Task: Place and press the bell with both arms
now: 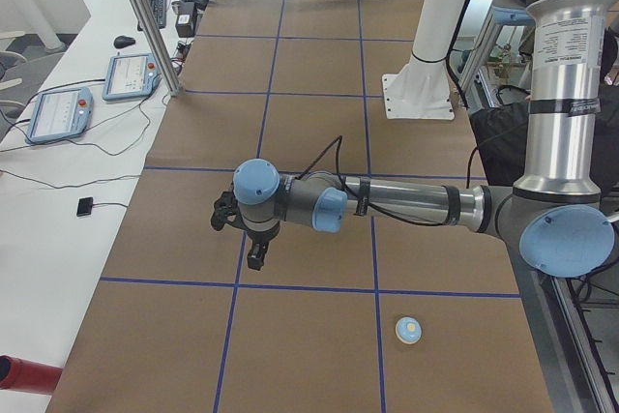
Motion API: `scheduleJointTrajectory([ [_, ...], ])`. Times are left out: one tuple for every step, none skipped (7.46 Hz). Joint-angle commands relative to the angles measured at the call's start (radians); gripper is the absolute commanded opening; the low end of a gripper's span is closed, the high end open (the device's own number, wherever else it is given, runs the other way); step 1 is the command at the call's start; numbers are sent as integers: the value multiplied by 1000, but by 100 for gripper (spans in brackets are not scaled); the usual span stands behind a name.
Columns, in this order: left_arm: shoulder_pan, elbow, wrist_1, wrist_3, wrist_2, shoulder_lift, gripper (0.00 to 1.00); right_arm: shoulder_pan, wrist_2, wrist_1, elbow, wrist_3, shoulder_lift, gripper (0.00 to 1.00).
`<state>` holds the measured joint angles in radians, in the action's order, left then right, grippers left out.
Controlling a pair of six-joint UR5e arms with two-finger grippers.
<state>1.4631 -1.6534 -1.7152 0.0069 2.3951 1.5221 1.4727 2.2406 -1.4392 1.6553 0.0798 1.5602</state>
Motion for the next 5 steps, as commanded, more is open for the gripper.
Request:
scheduleJointTrajectory([
  [-90,15,-7,1,-60,-101,100,0,1,0,0,0,4,100],
  [-93,14,-11,2,-60,-156,100,0,2,0,0,0,4,100],
  [-104,14,-38,2,-60,-225,100,0,2,0,0,0,6,100],
  [-109,14,-131,1,-60,-302,100,0,2,0,0,0,6,100],
  [-109,14,-208,-2,-60,-369,100,0,1,0,-2,0,6,100],
])
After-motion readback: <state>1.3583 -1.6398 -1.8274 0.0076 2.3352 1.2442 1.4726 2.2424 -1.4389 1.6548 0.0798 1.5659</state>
